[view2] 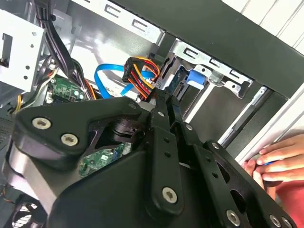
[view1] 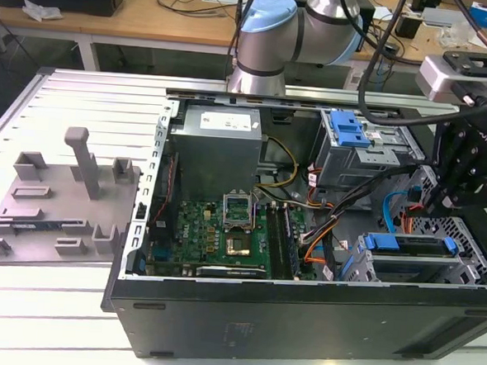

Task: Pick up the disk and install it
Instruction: 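Insert the first disk wire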

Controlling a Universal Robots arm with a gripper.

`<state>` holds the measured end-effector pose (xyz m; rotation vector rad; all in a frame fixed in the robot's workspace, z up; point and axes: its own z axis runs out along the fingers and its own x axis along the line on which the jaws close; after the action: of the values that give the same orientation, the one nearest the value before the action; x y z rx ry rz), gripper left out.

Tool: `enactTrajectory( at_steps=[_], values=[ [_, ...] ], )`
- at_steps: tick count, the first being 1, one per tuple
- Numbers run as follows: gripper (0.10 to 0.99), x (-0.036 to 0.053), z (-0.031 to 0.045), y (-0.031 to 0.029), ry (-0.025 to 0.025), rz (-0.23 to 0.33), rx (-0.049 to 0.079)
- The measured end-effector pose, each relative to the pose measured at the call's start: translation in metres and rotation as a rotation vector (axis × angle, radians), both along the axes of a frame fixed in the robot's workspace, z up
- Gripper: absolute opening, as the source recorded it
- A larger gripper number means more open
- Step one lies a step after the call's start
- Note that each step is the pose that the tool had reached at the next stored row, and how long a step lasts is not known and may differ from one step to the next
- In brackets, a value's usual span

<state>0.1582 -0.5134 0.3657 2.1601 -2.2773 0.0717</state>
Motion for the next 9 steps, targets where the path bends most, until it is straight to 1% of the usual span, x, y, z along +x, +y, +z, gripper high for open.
enactTrajectory(
  at_steps=[4, 5, 7, 9],
  values=[
    [0.169, 0.0000, 0.0000, 0.0001, 0.0003, 0.003, -0.001],
    [0.169, -0.0001, -0.0001, 0.0001, 0.0009, 0.003, -0.003],
    [0.169, -0.0001, -0.0001, 0.0000, 0.0024, 0.003, -0.013],
    [0.169, -0.0001, -0.0001, -0.0002, 0.0034, 0.003, -0.020]
  ],
)
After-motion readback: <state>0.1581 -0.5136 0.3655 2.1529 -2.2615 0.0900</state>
